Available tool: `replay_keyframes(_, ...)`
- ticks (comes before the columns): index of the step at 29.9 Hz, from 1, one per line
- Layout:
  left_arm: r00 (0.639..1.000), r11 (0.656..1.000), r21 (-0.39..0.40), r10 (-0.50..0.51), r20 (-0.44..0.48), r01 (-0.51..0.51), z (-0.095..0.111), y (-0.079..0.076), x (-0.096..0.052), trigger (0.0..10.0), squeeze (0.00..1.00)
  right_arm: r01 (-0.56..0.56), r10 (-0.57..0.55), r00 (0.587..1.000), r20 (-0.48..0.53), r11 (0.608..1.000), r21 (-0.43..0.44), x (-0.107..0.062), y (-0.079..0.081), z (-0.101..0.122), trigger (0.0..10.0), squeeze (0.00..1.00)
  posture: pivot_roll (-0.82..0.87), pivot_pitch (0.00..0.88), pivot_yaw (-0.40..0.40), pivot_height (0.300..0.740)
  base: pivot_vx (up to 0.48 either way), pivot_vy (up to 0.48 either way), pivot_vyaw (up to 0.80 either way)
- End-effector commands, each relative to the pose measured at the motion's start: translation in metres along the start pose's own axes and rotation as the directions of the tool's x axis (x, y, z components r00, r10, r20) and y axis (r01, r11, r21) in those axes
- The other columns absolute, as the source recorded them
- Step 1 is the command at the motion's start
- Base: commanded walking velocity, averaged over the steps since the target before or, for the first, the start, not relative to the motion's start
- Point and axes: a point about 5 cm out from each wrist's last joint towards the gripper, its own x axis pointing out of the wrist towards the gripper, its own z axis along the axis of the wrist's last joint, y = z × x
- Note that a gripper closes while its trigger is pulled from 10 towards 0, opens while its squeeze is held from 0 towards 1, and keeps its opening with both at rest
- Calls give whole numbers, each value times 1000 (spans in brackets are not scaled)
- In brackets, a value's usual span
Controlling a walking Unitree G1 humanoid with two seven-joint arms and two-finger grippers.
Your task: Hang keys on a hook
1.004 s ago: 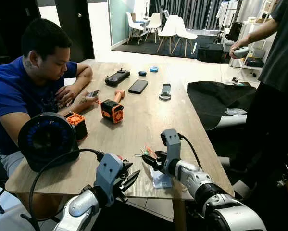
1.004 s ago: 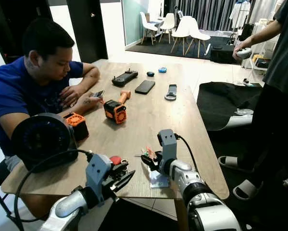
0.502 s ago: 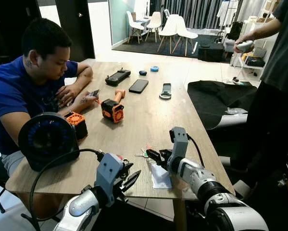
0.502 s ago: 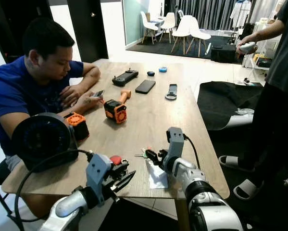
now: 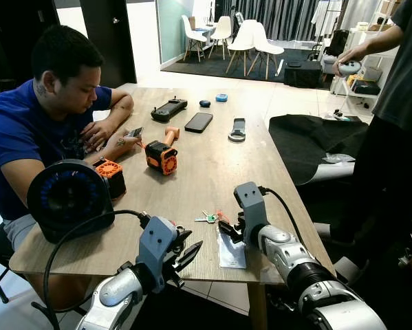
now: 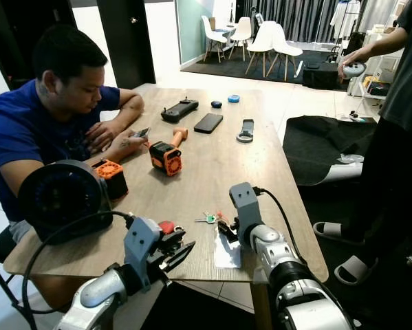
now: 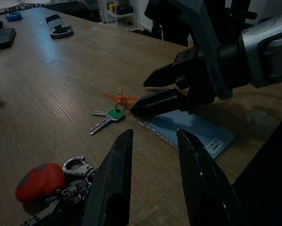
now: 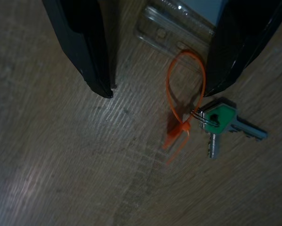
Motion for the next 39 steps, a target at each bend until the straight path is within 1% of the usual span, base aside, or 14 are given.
replay_keyframes(1, 1000, 1000, -4, -10, -27, 10, -5, -2, 0, 10000, 0, 9, -10, 997, -81, 1000, -14, -3, -1, -21, 10000, 0, 54, 116, 9, 740, 0, 0, 0)
replay_keyframes(13, 999, 1000, 17, -3, -42, 3, -6, 0, 1, 10000, 0, 33, -34, 997, -72, 999, -19, -5, -4, -24, 10000, 0, 54, 109, 11, 740, 0, 0, 0)
replay_keyframes(14, 999, 1000, 18, -1, -42, 1, -6, 1, 2, 10000, 0, 36, -35, 997, -67, 999, 7, -5, -4, -24, 3490, 0, 54, 109, 11, 740, 0, 0, 0)
replay_keyframes(16, 999, 1000, 17, 0, -42, 1, -6, 1, 2, 10000, 0, 37, -36, 997, -66, 999, 11, -5, -4, -24, 3490, 0, 54, 109, 11, 740, 0, 0, 0)
replay_keyframes(17, 999, 1000, 17, 0, -42, 1, -6, 1, 2, 10000, 0, 34, -33, 997, -65, 999, 17, -5, -4, -24, 0, 0, 53, 108, 12, 740, 0, 0, 0)
replay_keyframes(20, 999, 1000, 18, -3, -44, 4, -6, 1, 2, 10000, 0, 36, -35, 997, -66, 999, 21, -5, -5, -24, 0, 0, 52, 109, 14, 740, 0, 0, 0)
replay_keyframes(22, 999, 1000, 20, -4, -46, 4, -7, 0, 2, 10000, 0, 43, -41, 997, -66, 999, 24, -6, -6, -25, 2745, 0, 53, 109, 15, 740, 0, 0, 0)
replay_keyframes(24, 999, 1000, 20, -4, -47, 5, -7, 0, 2, 10000, 0, 44, -42, 997, -67, 999, 25, -6, -6, -25, 2745, 0, 53, 109, 15, 740, 0, 0, 0)
replay_keyframes(25, 999, 1000, 24, -6, -52, 7, -7, 0, 2, 10000, 0, 50, -48, 996, -69, 999, 23, -6, -7, -25, 8980, 0, 53, 109, 17, 740, 0, 0, 0)
replay_keyframes(27, 999, 1000, 26, -7, -53, 8, -8, 0, 2, 10000, 0, 53, -51, 996, -70, 998, 21, -6, -7, -25, 10000, 0, 53, 109, 17, 740, 0, 0, 0)
replay_keyframes(36, 998, 1000, 28, -6, -55, 8, -8, 0, 3, 10000, 0, 66, -64, 996, -57, 997, 35, -6, -9, -23, 10000, 0, 53, 111, 18, 740, 0, 0, 0)
replay_keyframes(37, 998, 1000, 29, -7, -55, 8, -8, 0, 3, 10000, 0, 73, -71, 997, -41, 996, 58, -7, -11, -21, 3725, 0, 54, 110, 18, 740, 0, 0, 0)
replay_keyframes(38, 998, 1000, 29, -7, -55, 8, -8, 0, 3, 10000, 0, 75, -72, 997, -37, 995, 63, -7, -11, -20, 3725, 0, 54, 110, 18, 740, 0, 0, 0)
replay_keyframes(39, 999, 1000, 30, -7, -54, 8, -8, 0, 3, 10000, 0, 75, -73, 997, -32, 995, 68, -7, -12, -19, 0, 0, 54, 110, 19, 740, 0, 0, 0)
